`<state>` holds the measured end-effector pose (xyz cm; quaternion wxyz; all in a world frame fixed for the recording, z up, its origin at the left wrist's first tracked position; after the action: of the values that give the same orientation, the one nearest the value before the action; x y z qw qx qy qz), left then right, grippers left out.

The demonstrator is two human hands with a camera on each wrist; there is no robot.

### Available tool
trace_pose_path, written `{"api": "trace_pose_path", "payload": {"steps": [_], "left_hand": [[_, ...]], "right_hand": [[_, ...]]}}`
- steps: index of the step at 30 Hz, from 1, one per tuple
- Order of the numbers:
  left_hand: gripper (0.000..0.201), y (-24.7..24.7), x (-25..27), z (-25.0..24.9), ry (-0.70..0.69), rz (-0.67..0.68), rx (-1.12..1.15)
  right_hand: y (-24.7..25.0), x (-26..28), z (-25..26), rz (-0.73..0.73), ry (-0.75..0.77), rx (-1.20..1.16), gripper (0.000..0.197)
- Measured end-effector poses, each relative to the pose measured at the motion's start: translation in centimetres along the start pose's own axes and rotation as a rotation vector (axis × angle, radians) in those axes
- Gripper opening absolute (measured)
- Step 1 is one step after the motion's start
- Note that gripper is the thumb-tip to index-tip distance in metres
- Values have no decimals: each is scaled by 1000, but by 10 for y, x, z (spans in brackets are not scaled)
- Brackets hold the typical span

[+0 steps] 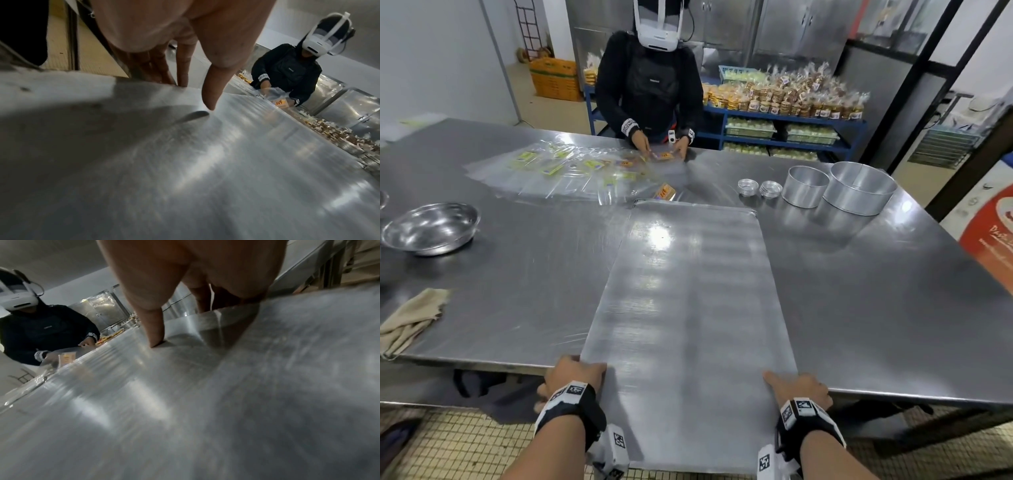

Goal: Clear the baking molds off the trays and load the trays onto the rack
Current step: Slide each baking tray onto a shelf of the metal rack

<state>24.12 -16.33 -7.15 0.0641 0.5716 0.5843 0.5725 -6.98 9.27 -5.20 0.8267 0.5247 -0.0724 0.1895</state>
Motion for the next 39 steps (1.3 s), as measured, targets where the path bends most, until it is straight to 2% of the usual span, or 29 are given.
{"api": "trace_pose_path", "payload": {"steps": [2, 4, 6, 13, 20, 23, 26, 32, 39], "left_hand": [[49, 0, 0, 2, -15, 50, 78], [48, -1, 1, 4, -19, 63, 81], [46, -2, 6, 3, -14, 79, 79], [45, -4, 17, -4, -21, 81, -15], [40, 1, 18, -5, 7, 100, 51], [29, 4, 18, -7, 7, 107, 76], [30, 10, 20, -9, -23, 151, 59], [29, 11, 24, -1, -76, 173, -15], [29, 15, 22, 11, -46, 193, -37]], "right_hand": [[2, 3, 2, -38, -3, 17, 86], [2, 5, 6, -8, 1, -22, 89], [0, 3, 6, 30, -7, -96, 88], [9, -2, 2, 55, -28, -95, 86], [10, -1, 7, 82, -85, -115, 81], [6, -8, 5, 116, -82, -126, 83], [5, -12, -2, 123, -97, -125, 87], [17, -11, -16, 67, -95, -165, 60], [18, -4, -28, 64, -72, -127, 31]]}}
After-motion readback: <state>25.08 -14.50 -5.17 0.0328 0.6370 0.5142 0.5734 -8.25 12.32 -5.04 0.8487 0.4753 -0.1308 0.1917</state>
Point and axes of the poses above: each hand's wrist, its own x-axis away from the middle knuckle, its own y-axis out of the back of the hand, z = x × y, the point moved 3 cm from there along -x, towards the middle knuckle, and after that the axes turned 12 degrees about y, right-handed, at the moved point
